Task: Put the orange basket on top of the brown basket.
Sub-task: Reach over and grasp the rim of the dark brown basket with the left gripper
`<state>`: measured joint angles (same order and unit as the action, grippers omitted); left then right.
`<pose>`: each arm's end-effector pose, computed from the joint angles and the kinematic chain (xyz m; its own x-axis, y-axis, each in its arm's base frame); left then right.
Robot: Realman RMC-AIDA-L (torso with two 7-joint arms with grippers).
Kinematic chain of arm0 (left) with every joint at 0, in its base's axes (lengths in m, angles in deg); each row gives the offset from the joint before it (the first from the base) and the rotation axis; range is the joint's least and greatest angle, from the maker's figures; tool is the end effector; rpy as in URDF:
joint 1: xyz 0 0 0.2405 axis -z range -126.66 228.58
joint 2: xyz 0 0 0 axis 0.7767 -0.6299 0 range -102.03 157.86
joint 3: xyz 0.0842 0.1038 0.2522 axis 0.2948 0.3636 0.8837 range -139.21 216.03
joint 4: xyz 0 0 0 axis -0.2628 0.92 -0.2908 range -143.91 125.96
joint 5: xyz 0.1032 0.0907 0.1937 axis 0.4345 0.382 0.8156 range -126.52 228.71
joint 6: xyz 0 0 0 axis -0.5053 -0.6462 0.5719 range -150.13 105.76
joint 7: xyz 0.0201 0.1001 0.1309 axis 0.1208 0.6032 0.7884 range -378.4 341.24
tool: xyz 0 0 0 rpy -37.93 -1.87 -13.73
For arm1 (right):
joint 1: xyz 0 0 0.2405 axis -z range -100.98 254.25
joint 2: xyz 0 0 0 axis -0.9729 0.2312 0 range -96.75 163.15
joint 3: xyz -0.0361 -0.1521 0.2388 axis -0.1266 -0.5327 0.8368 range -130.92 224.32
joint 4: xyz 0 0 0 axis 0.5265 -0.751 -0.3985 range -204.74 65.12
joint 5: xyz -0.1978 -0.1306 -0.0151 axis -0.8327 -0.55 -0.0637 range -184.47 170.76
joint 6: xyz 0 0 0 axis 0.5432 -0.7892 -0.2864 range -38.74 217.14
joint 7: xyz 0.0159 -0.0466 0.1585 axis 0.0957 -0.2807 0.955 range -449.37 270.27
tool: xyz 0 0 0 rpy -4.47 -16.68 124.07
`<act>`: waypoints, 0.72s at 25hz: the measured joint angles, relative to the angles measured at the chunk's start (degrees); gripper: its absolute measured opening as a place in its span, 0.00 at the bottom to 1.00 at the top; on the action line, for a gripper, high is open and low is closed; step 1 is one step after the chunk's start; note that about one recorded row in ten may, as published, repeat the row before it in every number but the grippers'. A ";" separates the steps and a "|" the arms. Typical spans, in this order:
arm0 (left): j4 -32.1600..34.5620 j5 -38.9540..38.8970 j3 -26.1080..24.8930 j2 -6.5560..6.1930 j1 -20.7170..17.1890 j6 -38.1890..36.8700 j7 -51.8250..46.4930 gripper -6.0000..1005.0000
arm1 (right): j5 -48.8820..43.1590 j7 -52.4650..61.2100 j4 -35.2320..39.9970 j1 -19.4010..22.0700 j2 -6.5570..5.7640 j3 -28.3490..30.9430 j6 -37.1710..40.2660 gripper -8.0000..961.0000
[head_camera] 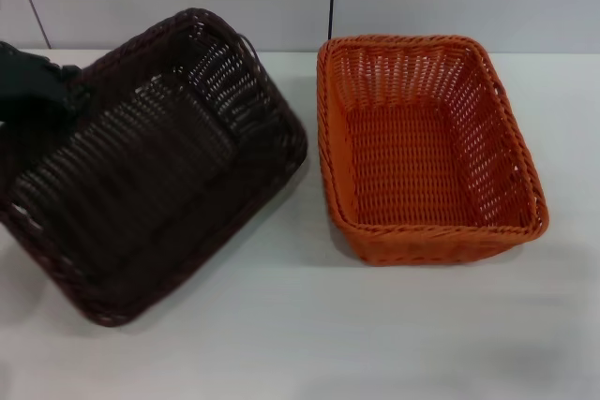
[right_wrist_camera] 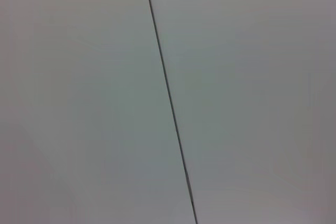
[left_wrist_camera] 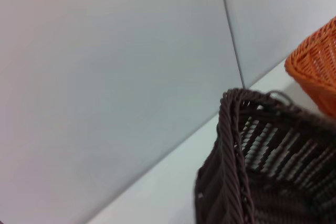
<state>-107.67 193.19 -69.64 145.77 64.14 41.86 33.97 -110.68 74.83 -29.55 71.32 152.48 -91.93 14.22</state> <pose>-0.2348 0.4010 0.0865 0.9308 0.3540 0.0911 0.2860 -0.5501 -0.7846 0.3618 0.2906 -0.0397 0.5998 0.1582 -0.7843 -0.7891 0.2790 -0.5472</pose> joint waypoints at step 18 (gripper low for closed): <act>-10.11 -2.74 -7.11 -0.08 0.73 7.86 8.21 0.16 | 0.35 -0.18 2.58 0.87 0.26 -3.14 -2.48 0.72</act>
<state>-117.78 190.45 -76.75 145.69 64.88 49.72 42.18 -110.33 74.65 -26.97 72.19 152.74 -95.07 11.73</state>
